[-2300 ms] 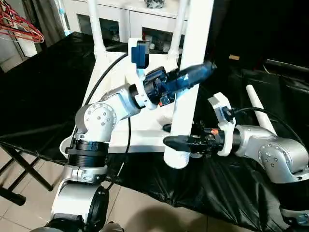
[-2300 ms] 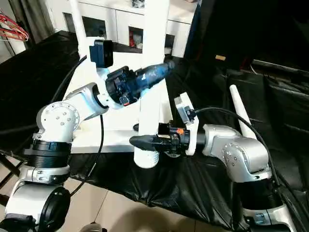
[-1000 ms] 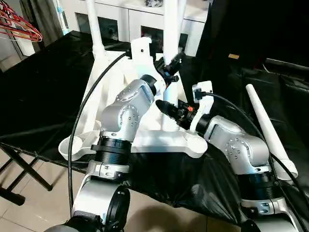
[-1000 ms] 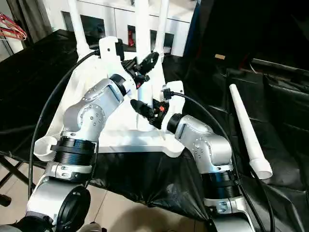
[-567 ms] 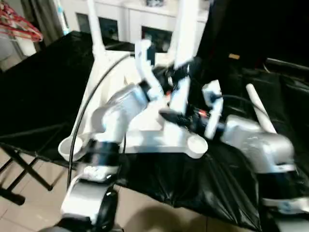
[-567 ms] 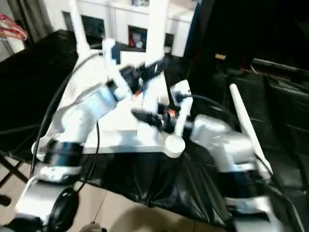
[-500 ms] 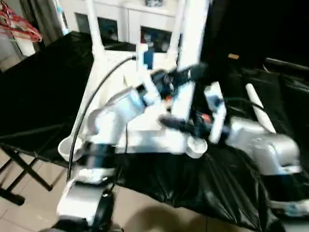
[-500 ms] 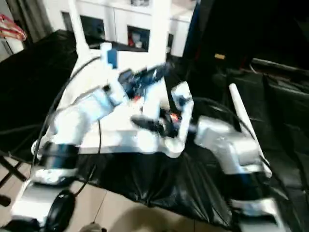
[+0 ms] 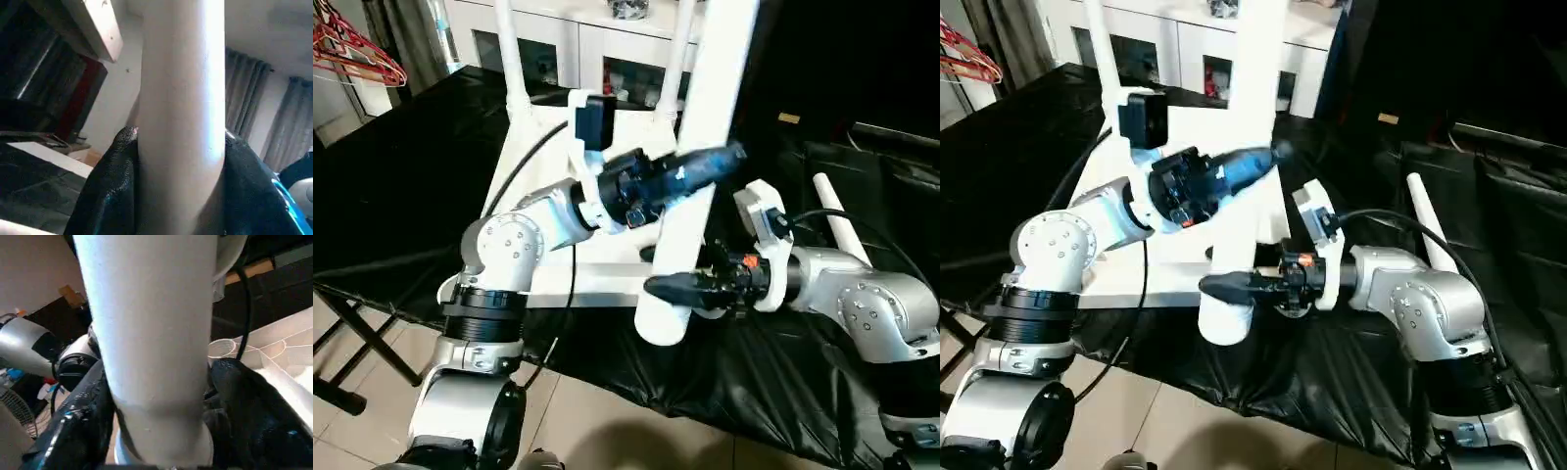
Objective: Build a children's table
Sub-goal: Pick table leg
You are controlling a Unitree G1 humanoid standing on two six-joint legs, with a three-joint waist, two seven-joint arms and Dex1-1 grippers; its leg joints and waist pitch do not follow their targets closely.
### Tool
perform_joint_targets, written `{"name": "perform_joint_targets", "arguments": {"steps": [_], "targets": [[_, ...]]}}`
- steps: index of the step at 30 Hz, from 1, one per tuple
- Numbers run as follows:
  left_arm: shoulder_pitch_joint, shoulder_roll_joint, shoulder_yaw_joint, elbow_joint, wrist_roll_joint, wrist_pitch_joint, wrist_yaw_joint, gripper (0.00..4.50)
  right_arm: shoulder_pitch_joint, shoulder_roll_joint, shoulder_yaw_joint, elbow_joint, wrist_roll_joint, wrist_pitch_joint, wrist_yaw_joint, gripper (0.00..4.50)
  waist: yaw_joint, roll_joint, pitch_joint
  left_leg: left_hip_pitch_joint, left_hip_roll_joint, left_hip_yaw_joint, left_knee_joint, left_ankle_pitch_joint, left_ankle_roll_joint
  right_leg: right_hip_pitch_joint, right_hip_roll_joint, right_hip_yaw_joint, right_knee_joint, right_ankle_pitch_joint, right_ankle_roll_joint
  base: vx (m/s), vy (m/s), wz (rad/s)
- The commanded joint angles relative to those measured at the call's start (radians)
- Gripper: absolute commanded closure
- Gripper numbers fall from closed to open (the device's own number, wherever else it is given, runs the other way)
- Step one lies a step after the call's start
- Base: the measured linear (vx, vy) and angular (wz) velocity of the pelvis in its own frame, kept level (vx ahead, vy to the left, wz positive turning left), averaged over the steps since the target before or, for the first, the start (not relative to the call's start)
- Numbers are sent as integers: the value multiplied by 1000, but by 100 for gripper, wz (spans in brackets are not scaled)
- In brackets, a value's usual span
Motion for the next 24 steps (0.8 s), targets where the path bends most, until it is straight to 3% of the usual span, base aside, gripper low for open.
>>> {"name": "perform_joint_targets", "arguments": {"steps": [1, 5, 8, 9, 12, 14, 16, 19, 22, 24], "targets": [[-10, -2, -19, -26, -19, 16, -23, 265, 11, -14, -5, -6, 8, 6, -4, 175, -1, -3, -75, -3, -10, 15, -67, -133, 9, 64, -26, 22, -63, -197, -184, 0, 0, 0], [-11, 1, -18, -25, -14, 13, -25, 265, 14, -8, -5, -7, 10, 8, -9, 205, -1, -2, -77, -3, -10, 15, -66, -118, 15, 65, -26, 22, -59, -155, -201, 0, 0, 0], [-18, -5, -18, -4, 22, -13, 20, 265, 17, 2, -9, -6, 0, -3, -26, 233, -1, -3, -74, -3, -11, 16, -67, -134, 12, 65, -25, 22, -62, -176, -197, 0, 0, 0], [-25, -12, -17, 11, 44, -34, 51, 195, 17, 11, -14, -2, -11, -17, -45, 246, -1, -3, -74, -3, -11, 16, -67, -142, 7, 64, -27, 22, -65, -199, -187, 0, 0, 0], [-30, -21, -20, 20, 90, -84, 97, 189, 12, 35, -24, 14, -48, -63, -101, 253, -2, -1, -74, -2, -11, 15, -69, -143, -2, 63, -28, 22, -69, -228, -170, 0, 0, 0], [-29, -22, -26, 17, 110, -105, 108, 161, 11, 41, -25, 17, -55, -73, -114, 258, -2, -2, -73, -2, -10, 14, -70, -150, -8, 63, -28, 21, -70, -240, -160, 0, 0, 0], [-47, -51, -32, 51, 257, -212, 321, 149, -9, 85, -43, 45, -110, -122, -236, 259, -3, -2, -74, -3, -9, 13, -70, -149, -11, 62, -27, 22, -71, -236, -151, 0, 0, 0], [-55, -65, -28, 52, 295, -229, 411, 149, -18, 109, -51, 56, -134, -137, -293, 261, -2, -10, -77, -4, -10, 14, -68, -120, -12, 64, -27, 22, -67, -204, -143, 0, 0, 0], [-61, -84, -23, 37, 329, -220, 512, 149, -20, 132, -57, 62, -157, -153, -343, 261, -2, -8, -79, -7, -11, 13, -65, -91, -9, 64, -27, 21, -60, -165, -152, 0, 0, 0], [-68, -107, -14, 38, 362, -238, 589, 177, -20, 143, -59, 60, -161, -160, -362, 262, -3, -9, -80, -10, -12, 14, -63, -72, 1, 66, -25, 21, -57, -121, -163, 0, 0, 0]]}}
